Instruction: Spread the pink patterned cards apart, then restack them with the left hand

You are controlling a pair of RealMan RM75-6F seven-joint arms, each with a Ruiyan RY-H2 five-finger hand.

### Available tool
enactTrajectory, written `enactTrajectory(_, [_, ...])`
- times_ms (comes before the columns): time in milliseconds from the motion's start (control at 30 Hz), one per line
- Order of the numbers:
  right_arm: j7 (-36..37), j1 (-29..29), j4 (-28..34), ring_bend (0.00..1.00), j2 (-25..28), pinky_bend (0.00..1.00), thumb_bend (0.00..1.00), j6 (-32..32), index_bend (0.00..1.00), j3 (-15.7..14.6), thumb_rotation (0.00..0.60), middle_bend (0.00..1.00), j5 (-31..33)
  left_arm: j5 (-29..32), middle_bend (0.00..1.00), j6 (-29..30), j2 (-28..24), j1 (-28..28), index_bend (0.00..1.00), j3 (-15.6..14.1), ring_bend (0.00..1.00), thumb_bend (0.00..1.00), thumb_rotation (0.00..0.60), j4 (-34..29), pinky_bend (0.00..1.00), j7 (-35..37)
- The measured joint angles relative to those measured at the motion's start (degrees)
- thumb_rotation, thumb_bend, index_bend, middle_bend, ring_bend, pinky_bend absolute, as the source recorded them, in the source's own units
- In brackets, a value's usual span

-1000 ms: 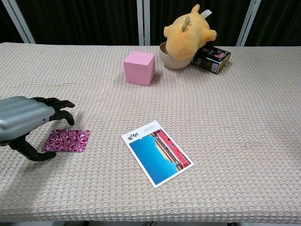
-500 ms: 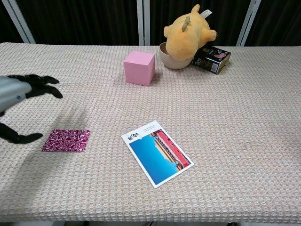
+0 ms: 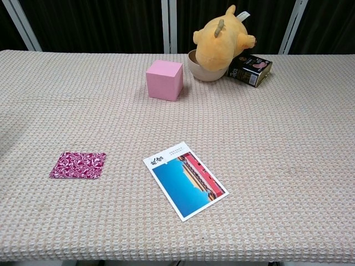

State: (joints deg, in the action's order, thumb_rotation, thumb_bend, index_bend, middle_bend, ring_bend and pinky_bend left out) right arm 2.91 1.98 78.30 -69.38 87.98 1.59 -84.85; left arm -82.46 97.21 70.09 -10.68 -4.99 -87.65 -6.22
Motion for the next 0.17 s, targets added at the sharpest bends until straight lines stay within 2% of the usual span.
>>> enactTrajectory(167, [-0.7, -0.86, 0.3, 0.0, 0.37, 0.0, 0.42, -0.89, 0.0, -0.12, 0.6, 0.0, 1.05, -1.53, 0.0, -3.44, -1.33, 0.44, 0.11, -0.71, 0.0, 0.16, 0.09, -0.24, 0.11, 0.71])
